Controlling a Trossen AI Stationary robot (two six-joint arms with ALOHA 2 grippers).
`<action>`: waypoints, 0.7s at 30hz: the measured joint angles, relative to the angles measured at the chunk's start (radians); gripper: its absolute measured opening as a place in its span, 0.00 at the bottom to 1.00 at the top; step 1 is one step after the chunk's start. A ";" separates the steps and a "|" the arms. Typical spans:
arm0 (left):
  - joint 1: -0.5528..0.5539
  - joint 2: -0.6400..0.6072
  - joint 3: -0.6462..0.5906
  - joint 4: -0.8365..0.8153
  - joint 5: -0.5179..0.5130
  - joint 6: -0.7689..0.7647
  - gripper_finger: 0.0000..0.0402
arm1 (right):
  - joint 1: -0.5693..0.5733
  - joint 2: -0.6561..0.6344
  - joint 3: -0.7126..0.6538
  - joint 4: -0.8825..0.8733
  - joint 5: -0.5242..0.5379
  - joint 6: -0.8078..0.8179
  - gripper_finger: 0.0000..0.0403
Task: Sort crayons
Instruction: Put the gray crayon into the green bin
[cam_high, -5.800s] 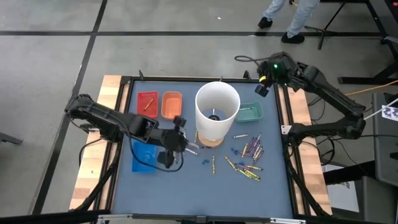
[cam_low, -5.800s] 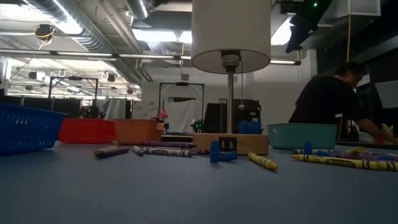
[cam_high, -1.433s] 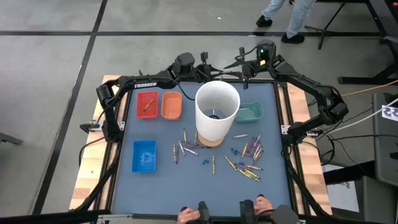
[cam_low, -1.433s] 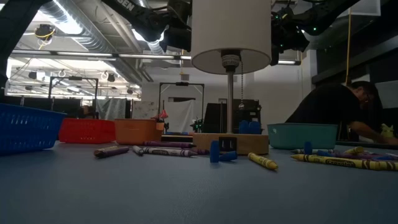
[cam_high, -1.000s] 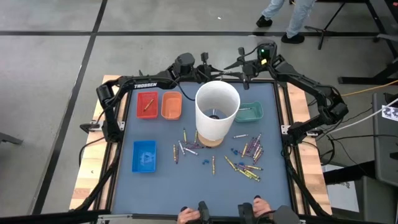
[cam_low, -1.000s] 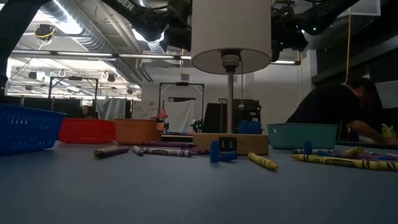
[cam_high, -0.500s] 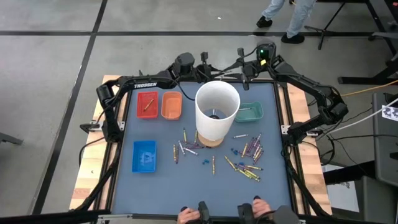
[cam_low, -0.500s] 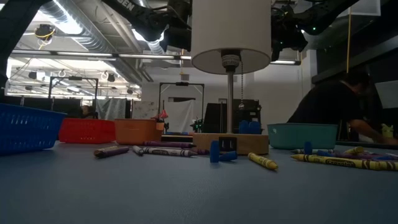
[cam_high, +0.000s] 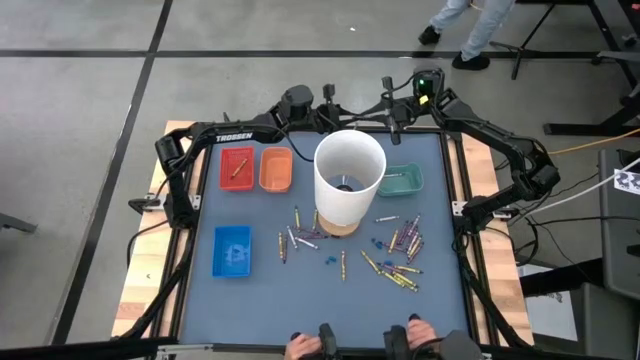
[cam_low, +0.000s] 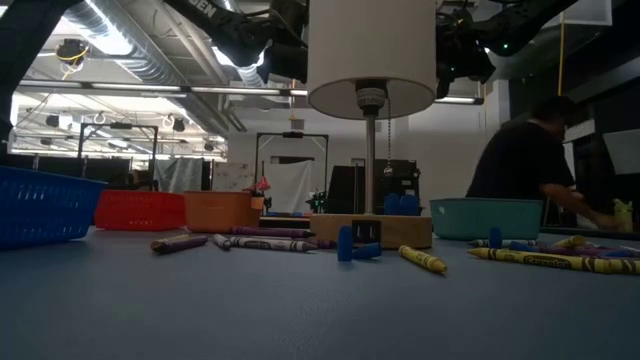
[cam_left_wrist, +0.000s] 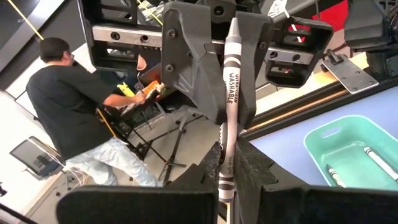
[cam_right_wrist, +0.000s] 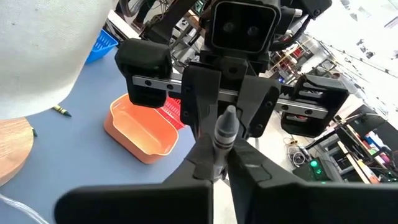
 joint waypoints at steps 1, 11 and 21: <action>0.000 0.000 0.000 0.000 -0.001 0.000 0.03 | 0.000 0.000 0.000 0.000 0.007 0.000 0.07; -0.022 0.001 0.000 0.004 -0.128 -0.005 0.14 | -0.001 0.000 0.000 0.000 0.127 0.015 0.04; -0.053 0.001 0.000 -0.005 -0.281 -0.005 0.24 | -0.001 0.000 0.000 -0.043 0.370 0.099 0.07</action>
